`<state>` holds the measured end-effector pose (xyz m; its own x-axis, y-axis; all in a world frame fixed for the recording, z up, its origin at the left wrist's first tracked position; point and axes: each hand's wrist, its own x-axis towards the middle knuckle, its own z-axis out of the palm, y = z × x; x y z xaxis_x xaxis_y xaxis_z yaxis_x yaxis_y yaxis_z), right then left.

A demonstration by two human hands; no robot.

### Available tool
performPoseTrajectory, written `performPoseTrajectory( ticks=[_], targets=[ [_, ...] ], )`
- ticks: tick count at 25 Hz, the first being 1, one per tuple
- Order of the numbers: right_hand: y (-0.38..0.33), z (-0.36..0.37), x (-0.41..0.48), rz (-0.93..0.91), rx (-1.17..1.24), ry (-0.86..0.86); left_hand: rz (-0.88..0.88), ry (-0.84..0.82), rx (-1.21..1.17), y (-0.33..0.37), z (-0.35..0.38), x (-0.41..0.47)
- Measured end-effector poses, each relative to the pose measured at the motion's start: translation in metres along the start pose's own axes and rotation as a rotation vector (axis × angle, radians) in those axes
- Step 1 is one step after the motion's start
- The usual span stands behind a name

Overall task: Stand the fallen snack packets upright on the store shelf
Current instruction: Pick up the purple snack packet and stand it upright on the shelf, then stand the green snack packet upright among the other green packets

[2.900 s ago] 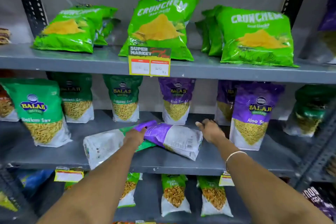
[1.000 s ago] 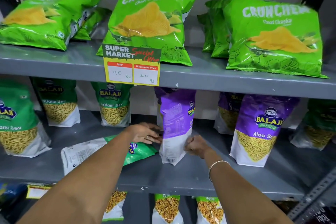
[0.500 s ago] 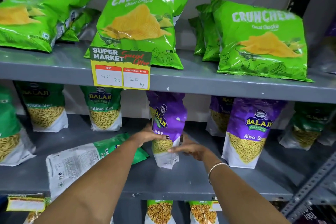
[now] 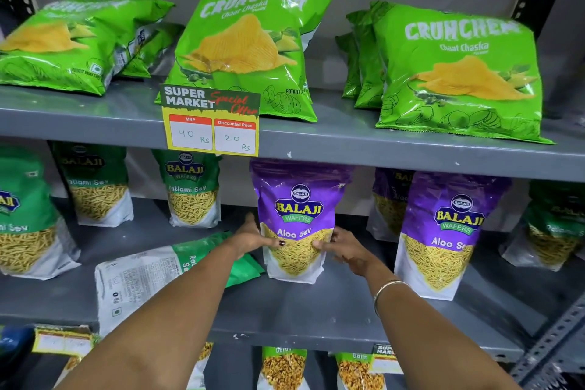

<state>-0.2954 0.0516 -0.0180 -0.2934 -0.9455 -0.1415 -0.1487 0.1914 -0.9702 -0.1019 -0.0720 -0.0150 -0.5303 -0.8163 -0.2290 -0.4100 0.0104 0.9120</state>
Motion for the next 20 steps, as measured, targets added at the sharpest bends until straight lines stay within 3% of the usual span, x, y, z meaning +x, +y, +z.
performPoseTrajectory(
  ticks=[4, 8, 13, 15, 18, 20],
  targets=[
    [0.002, 0.002, 0.006, -0.085, -0.020, -0.010, 0.057, 0.018, -0.027, -0.042, 0.003, 0.041],
    [0.007, 0.001, 0.010, -0.036, -0.121, -0.088, 0.013, 0.065, 0.159, -0.012, 0.003, 0.000],
    [-0.001, 0.016, 0.000, 0.562, -0.455, -0.131, -0.028, 0.113, 0.502, -0.019, -0.066, -0.025],
    [-0.004, 0.029, -0.002, 0.686, -0.379, -0.162, -0.064, 0.083, 0.570, -0.045, -0.119, -0.024],
    [-0.007, 0.081, 0.001, 0.796, -0.345, -0.296, -0.088, -0.152, 0.532, -0.082, -0.188, -0.024],
    [-0.009, 0.135, 0.005, 0.818, -0.301, -0.318, -0.114, -0.099, 0.503, -0.103, -0.215, -0.031]
  ],
)
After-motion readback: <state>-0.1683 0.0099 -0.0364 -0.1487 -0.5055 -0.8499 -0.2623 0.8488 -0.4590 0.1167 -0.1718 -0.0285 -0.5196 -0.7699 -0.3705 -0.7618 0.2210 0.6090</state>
